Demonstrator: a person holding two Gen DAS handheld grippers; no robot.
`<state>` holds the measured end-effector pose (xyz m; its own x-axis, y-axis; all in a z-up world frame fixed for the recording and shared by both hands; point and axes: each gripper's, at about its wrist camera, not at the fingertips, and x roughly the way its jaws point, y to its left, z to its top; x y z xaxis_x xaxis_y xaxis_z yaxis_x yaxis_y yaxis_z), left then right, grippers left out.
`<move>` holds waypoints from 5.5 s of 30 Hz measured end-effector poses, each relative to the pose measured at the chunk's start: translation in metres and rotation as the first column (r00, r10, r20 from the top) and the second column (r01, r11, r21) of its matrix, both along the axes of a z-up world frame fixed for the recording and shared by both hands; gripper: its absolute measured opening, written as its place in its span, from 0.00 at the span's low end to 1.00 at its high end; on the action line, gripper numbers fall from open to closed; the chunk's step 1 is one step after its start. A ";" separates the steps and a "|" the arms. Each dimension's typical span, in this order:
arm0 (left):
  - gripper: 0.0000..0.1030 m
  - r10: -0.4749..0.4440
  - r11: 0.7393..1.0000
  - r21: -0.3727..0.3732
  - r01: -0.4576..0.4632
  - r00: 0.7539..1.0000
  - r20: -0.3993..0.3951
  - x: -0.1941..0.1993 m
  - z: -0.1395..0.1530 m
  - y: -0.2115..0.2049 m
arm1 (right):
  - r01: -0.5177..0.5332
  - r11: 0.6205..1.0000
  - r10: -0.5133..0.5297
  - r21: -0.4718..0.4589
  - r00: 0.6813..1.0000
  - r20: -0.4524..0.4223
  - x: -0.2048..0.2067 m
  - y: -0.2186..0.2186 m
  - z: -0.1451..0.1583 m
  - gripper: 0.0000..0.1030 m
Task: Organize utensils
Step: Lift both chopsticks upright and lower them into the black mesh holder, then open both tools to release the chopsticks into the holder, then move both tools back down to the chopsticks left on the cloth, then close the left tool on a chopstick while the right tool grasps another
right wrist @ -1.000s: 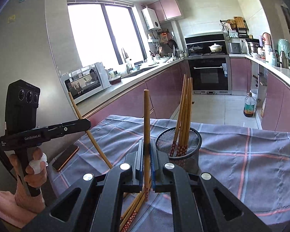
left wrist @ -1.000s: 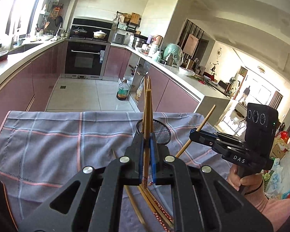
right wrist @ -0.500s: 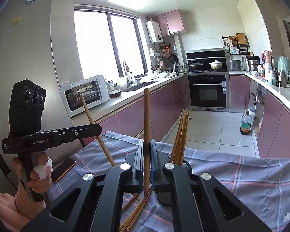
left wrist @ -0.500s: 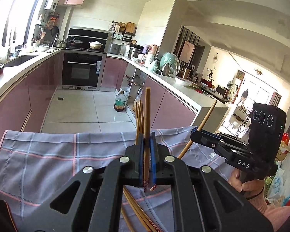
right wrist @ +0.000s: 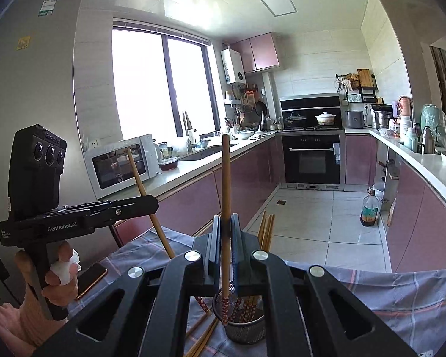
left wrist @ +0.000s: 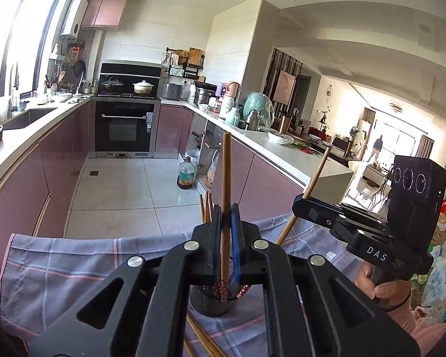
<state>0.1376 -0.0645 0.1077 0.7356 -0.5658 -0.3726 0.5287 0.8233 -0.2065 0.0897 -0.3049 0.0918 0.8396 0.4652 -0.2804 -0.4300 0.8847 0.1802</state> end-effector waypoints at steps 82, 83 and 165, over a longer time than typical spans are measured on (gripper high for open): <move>0.34 0.098 0.959 0.283 0.016 0.919 -0.383 -0.006 -0.230 0.021 | -0.195 0.967 0.089 -0.162 0.860 -0.503 -0.010 0.078 -0.182 0.37; 0.34 0.101 0.957 0.289 0.015 0.918 -0.384 -0.006 -0.231 0.020 | -0.196 0.966 0.087 -0.166 0.859 -0.504 -0.010 0.080 -0.183 0.37; 0.08 0.190 0.941 0.337 -0.041 0.887 -0.421 0.012 -0.246 0.003 | -0.143 0.970 0.025 -0.198 0.866 -0.499 0.010 0.085 -0.184 0.06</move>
